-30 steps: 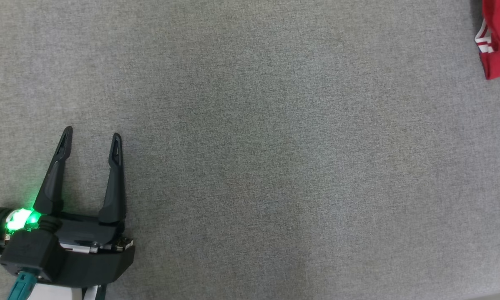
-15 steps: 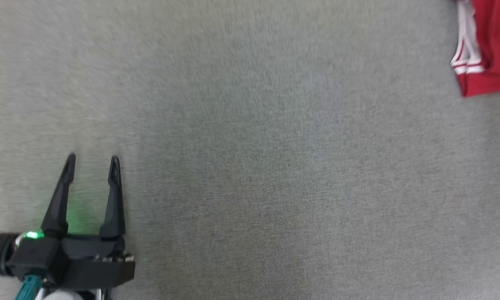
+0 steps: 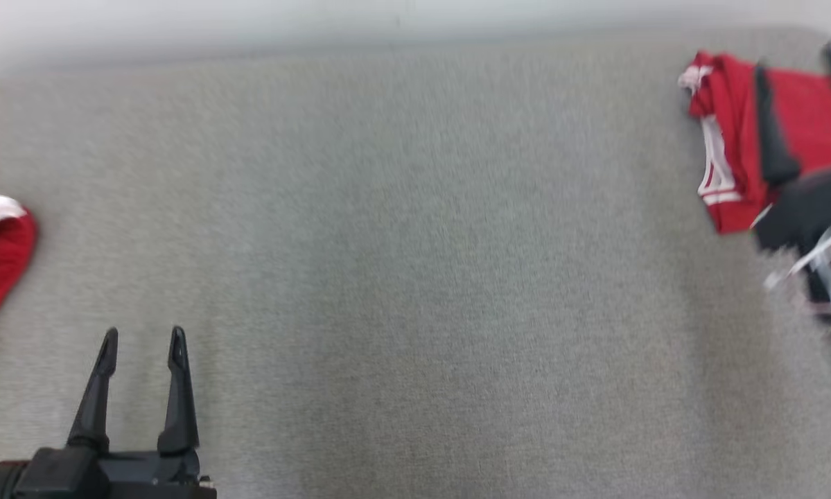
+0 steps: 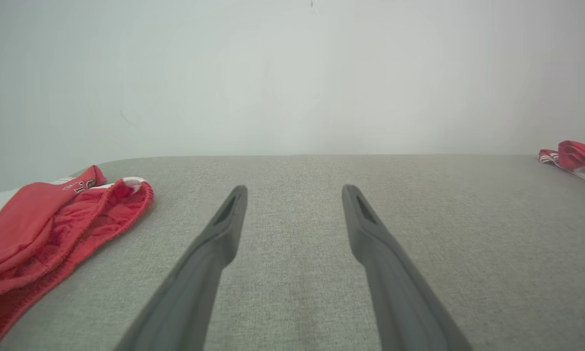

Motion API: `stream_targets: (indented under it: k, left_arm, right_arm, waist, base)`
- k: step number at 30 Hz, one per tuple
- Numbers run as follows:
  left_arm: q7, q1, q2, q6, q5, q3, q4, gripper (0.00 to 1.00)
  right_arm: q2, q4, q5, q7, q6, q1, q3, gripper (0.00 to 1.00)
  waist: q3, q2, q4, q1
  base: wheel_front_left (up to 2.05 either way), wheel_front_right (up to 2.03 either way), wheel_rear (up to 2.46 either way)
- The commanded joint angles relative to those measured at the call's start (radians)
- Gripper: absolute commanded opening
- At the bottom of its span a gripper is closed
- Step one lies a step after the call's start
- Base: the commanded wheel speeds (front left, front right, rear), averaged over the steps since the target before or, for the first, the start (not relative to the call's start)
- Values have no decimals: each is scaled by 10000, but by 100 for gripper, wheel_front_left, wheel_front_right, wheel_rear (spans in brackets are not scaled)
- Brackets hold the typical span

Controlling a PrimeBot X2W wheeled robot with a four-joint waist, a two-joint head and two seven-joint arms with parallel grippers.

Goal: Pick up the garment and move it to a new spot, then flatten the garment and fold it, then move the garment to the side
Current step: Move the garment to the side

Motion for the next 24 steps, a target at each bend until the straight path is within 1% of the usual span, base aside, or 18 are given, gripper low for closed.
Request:
stream_targets:
  k: [1,7,13,24]
  left_arm:
    - [-34,160,-33,33,41,29,35,100]
    - [-33,457,-104,22,55,16,308,100]
    - [-33,620,-137,4,16,7,552,100]
    - [-33,936,-217,-8,-34,-13,957,100]
  right_arm:
    - [166,-128,-49,-50,-28,380,-79,100]
    - [1166,-1149,-221,-170,-28,2305,-746,100]
    - [1996,-2042,-325,-167,-28,4011,-1096,100]
    - [3096,-3249,-569,-36,-28,6457,-1416,100]
  waist:
    - [-942,1,401,2]
    - [-1532,1,680,2]
    - [-1925,1,823,2]
    - [-2603,1,817,2]
  base:
    - [0,0,0]
    - [0,0,0]
    - [0,0,0]
    - [0,0,0]
